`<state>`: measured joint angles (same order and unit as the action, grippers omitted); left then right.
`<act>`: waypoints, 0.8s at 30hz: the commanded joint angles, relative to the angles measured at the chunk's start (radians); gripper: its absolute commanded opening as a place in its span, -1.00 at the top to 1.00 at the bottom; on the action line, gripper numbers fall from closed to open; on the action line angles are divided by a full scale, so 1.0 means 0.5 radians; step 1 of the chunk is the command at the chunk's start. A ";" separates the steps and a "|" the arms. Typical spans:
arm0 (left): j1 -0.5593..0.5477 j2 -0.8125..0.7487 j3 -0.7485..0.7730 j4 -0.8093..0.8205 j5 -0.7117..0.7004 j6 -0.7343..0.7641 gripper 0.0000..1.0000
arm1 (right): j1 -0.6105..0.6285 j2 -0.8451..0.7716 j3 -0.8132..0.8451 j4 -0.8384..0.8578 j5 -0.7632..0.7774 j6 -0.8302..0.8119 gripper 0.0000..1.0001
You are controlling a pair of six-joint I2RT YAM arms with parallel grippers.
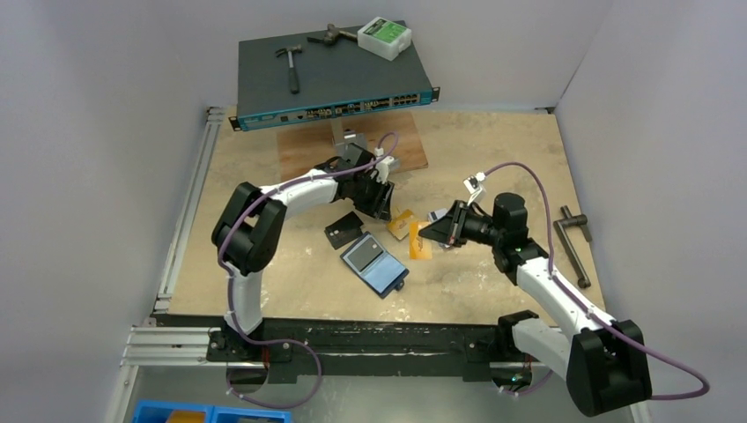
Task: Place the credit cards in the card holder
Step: Place the credit card at the center of the board.
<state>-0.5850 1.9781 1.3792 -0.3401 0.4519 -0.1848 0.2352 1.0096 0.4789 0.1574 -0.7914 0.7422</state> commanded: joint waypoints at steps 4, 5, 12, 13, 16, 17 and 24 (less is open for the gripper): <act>0.006 -0.186 0.055 -0.312 -0.080 0.147 -0.08 | 0.104 0.108 -0.126 0.170 0.063 0.091 1.00; 0.008 -0.251 0.013 -0.329 -0.080 0.175 -0.08 | 0.189 0.130 -0.123 0.173 0.117 0.093 1.00; 0.047 -0.509 -0.391 -0.432 -0.042 0.187 -0.02 | 0.630 0.406 -0.050 0.115 0.289 0.065 1.00; 0.062 -0.515 -0.439 -0.425 0.008 0.163 0.00 | 0.662 0.410 -0.046 0.058 0.308 0.039 1.00; 0.079 -0.506 -0.556 -0.362 0.062 0.121 0.01 | 0.712 0.459 -0.042 -0.118 0.326 -0.029 1.00; 0.083 -0.500 -0.584 -0.339 0.072 0.115 0.01 | 0.716 0.478 -0.057 -0.139 0.328 -0.036 1.00; 0.159 -0.483 -0.646 -0.267 0.153 0.108 0.03 | 0.722 0.607 -0.107 -0.164 0.370 -0.046 1.00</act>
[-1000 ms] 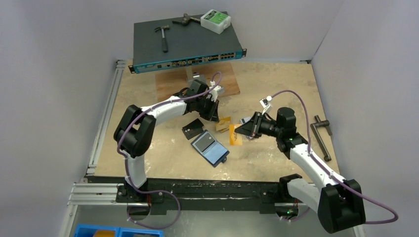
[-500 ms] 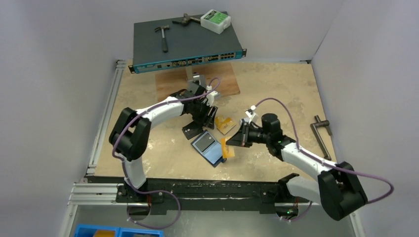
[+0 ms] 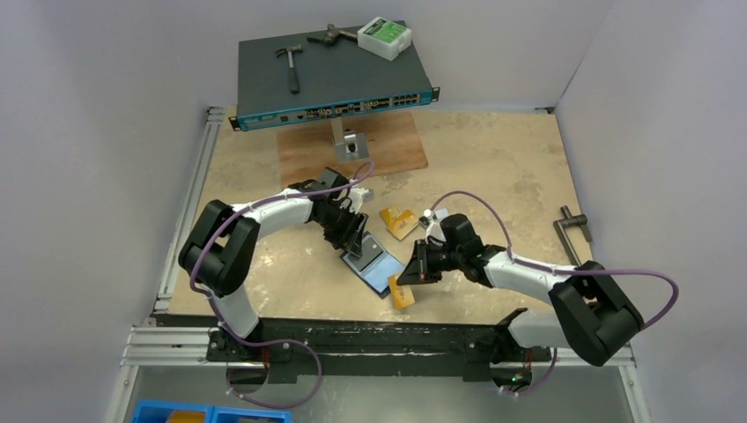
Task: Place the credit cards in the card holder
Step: Turn over the card slot in the card holder.
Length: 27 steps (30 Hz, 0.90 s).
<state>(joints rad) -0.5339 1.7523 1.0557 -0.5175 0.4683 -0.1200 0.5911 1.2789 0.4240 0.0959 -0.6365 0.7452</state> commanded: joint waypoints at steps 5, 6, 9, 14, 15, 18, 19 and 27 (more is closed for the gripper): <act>0.088 -0.030 -0.009 0.146 0.270 -0.062 0.12 | 0.011 0.179 -0.038 0.033 0.048 -0.059 1.00; 0.087 -0.027 -0.012 0.158 0.293 -0.078 0.18 | 0.010 0.196 -0.047 0.049 0.042 -0.061 1.00; 0.088 -0.015 -0.026 0.178 0.333 -0.116 0.35 | 0.010 0.213 -0.077 0.096 0.022 -0.056 1.00; 0.086 -0.009 -0.068 0.192 0.341 -0.149 0.49 | 0.011 0.201 -0.094 0.140 -0.004 -0.057 1.00; 0.088 -0.006 -0.072 0.186 0.340 -0.152 0.50 | 0.009 0.196 -0.098 0.156 -0.008 -0.050 1.00; 0.086 -0.020 -0.097 0.182 0.325 -0.150 0.55 | 0.010 0.189 -0.107 0.199 -0.011 -0.029 1.00; 0.086 -0.029 -0.108 0.181 0.314 -0.147 0.56 | 0.010 0.188 -0.112 0.222 -0.019 -0.019 1.00; 0.084 -0.073 -0.122 0.156 0.309 -0.126 0.55 | -0.006 0.223 -0.110 0.326 -0.042 0.018 1.00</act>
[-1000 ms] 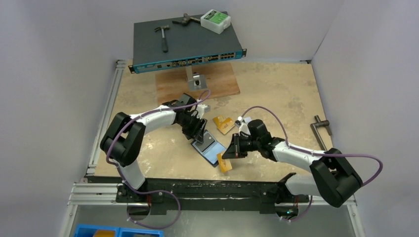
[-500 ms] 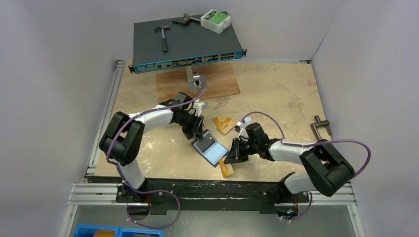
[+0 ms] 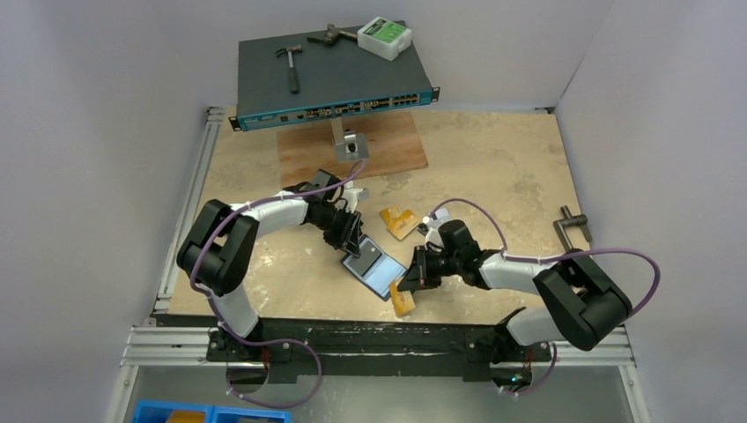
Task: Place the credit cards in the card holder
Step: Turn over the card slot in the card holder.
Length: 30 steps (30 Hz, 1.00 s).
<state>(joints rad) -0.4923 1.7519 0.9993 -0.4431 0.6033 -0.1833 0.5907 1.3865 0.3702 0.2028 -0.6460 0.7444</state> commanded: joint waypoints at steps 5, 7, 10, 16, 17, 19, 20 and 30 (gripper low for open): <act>0.002 -0.105 -0.007 0.002 0.084 0.006 0.48 | -0.012 0.009 0.008 0.223 0.000 0.087 1.00; 0.003 -0.120 -0.004 0.002 0.124 0.007 0.37 | -0.012 0.021 0.027 0.312 -0.012 0.129 1.00; 0.034 -0.123 -0.002 0.036 0.254 -0.028 0.15 | -0.012 0.055 0.071 0.438 0.012 0.192 1.00; 0.138 -0.159 -0.113 0.286 0.576 -0.234 -0.01 | -0.012 0.235 0.109 0.633 0.019 0.255 1.00; 0.141 -0.131 -0.120 0.288 0.606 -0.237 -0.02 | -0.009 0.274 0.106 0.668 0.015 0.266 1.00; 0.141 -0.070 -0.124 0.290 0.649 -0.249 -0.02 | -0.010 0.336 0.106 0.746 0.009 0.293 1.00; 0.142 -0.050 -0.120 0.291 0.664 -0.248 -0.03 | -0.011 0.358 0.109 0.785 -0.001 0.308 1.00; 0.141 0.006 -0.095 0.273 0.686 -0.233 -0.03 | -0.010 0.472 0.227 1.047 0.011 0.388 1.00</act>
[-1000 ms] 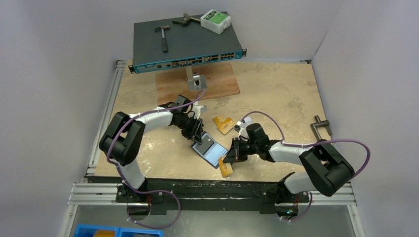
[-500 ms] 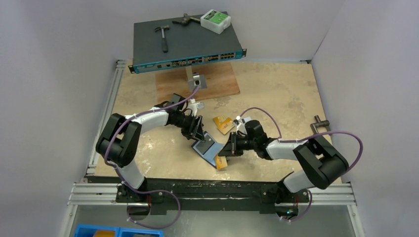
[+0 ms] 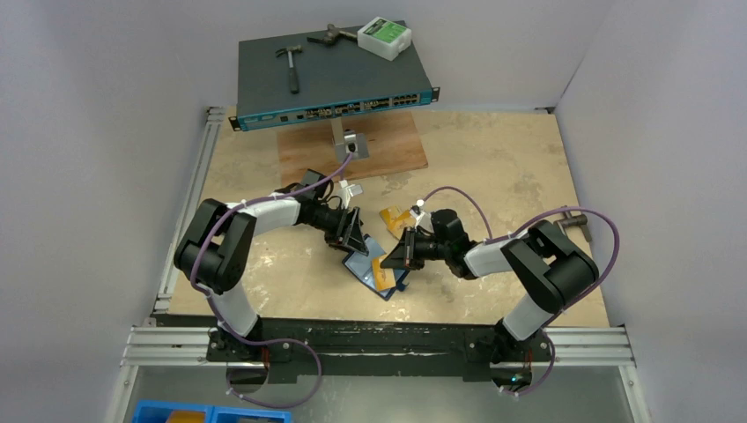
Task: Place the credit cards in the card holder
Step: Turn over the card slot in the card holder, then insert the credit card into the card holder.
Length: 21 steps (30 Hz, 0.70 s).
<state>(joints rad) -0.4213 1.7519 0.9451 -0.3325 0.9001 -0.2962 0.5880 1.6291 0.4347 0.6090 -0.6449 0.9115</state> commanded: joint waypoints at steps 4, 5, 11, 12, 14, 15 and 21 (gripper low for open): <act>-0.001 0.004 0.024 0.051 0.114 -0.016 -0.03 | -0.006 0.015 0.120 0.193 0.031 0.022 1.00; -0.001 0.005 0.024 0.047 0.120 -0.019 -0.03 | -0.004 0.034 0.116 0.199 0.028 0.023 1.00; -0.011 0.021 0.046 -0.013 0.036 0.035 0.04 | -0.005 0.070 0.101 0.175 0.028 0.000 1.00; -0.020 0.019 0.056 -0.041 -0.043 0.062 0.07 | -0.004 0.062 0.090 0.176 0.026 0.000 1.00; -0.058 0.023 0.085 -0.121 -0.212 0.130 0.11 | -0.006 0.054 0.077 0.196 0.022 0.007 1.00; -0.082 0.028 0.109 -0.172 -0.292 0.169 0.14 | -0.005 0.053 0.070 0.210 0.016 0.013 1.00; -0.151 0.069 0.188 -0.279 -0.463 0.239 0.25 | -0.007 0.011 0.022 0.265 -0.028 0.050 1.00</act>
<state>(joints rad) -0.4824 1.7748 0.9939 -0.4278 0.7361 -0.2245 0.5880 1.6669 0.4656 0.6861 -0.6453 0.9257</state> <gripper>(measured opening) 0.396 0.004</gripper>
